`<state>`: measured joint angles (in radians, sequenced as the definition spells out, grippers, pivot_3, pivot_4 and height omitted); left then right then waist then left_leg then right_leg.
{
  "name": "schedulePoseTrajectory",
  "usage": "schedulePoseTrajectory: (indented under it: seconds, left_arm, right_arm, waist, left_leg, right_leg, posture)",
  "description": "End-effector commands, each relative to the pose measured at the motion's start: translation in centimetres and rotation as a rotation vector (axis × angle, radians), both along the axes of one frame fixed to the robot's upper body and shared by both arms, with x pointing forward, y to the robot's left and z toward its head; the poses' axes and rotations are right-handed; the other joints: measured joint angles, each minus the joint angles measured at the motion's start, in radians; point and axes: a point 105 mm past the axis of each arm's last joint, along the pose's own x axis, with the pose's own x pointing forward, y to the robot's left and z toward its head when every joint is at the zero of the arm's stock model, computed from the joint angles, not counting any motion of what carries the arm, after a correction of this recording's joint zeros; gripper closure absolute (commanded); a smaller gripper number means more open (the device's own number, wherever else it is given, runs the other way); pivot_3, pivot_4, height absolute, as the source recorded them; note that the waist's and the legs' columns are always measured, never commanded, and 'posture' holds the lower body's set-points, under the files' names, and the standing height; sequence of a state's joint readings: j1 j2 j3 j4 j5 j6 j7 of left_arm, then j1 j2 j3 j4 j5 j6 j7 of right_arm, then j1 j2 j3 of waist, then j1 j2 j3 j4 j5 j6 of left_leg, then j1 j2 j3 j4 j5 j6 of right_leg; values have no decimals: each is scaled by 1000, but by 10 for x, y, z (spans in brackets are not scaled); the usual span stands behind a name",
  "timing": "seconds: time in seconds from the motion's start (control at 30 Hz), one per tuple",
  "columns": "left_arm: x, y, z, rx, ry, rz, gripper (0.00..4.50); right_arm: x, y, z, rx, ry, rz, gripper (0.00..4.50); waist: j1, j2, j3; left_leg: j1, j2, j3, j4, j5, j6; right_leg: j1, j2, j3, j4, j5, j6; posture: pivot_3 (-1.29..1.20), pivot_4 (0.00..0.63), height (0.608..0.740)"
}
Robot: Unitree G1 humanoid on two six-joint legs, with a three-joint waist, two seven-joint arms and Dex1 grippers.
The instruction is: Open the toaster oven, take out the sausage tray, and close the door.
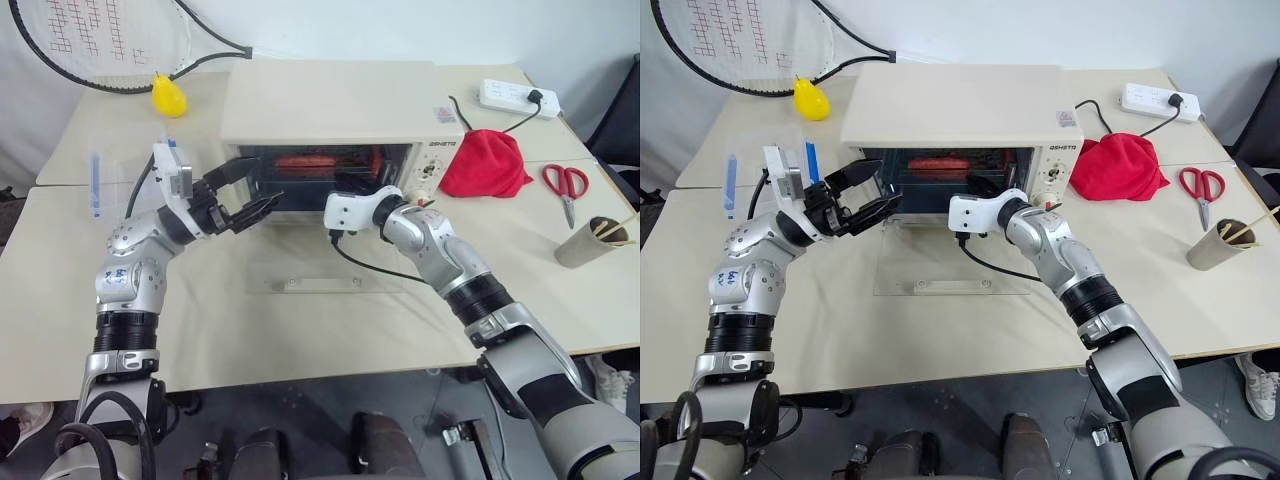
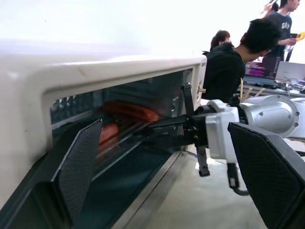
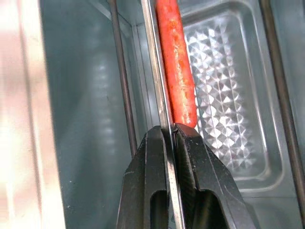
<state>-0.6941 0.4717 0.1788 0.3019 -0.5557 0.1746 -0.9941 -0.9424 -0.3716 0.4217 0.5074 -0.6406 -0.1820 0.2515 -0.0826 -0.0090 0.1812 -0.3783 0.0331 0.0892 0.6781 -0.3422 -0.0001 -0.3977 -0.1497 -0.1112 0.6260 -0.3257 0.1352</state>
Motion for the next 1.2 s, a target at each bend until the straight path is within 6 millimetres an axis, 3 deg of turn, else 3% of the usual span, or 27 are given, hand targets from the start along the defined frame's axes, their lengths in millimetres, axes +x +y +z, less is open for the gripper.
schedulePoseTrajectory:
  seconds: [0.03, 0.1, 0.27, 0.5, 0.73, 0.9, 1.2]
  left_arm:
    - [-1, 3, 11, -18, -39, 2, 0]
    - [-1, 3, 10, -20, -34, -4, 0]
    - [-4, 4, 5, -5, -12, -16, 0]
    - [-3, 4, 2, 2, 6, -20, 0]
    - [-1, 2, 0, 3, 15, -25, 0]
    - [2, -2, 0, 10, 22, -58, 0]
    - [-11, 15, -8, 52, 122, -109, 0]
  right_arm:
    - [-23, 17, 43, 86, -123, 127, 4372]
    - [-28, 18, 39, 82, -106, 141, 4372]
    - [-62, 16, 9, 59, -7, 199, 4372]
    - [-96, 10, -4, 54, 45, 200, 4372]
    - [-110, 0, -7, 35, 61, 177, 4372]
    - [-126, -20, -8, 6, 58, 170, 4372]
    - [-141, -33, -13, -29, 40, 173, 4372]
  waist:
    - [-2, 0, 0]
    - [-5, 0, 0]
    - [-2, 0, 0]
    - [2, 0, 0]
    - [11, 0, 0]
    - [40, 0, 0]
    - [57, -1, 0]
  left_leg:
    - [0, 0, 0, 0, 0, 0]
    - [0, 0, 0, 0, 0, 0]
    - [0, 1, 0, 2, 0, 0]
    - [0, 1, 2, 4, 0, 0]
    - [0, 0, 2, 4, 0, 0]
    - [0, 0, 2, 5, 0, 0]
    - [1, 0, 3, 6, 0, 0]
  right_leg:
    - [0, 0, 0, 0, 0, 0]
    - [0, 0, -1, 0, 0, 0]
    - [0, 0, -1, 1, 0, 0]
    - [0, 0, -1, 1, 0, 0]
    - [0, 0, -1, 1, 0, 0]
    - [0, 0, -1, 1, 0, 0]
    - [2, -1, 0, 1, 0, 0]
  posture:
    - [0, 150, 740]
    - [0, 150, 740]
    - [0, 150, 740]
    - [0, 150, 740]
    - [0, 150, 740]
    - [0, 150, 740]
    - [0, 150, 740]
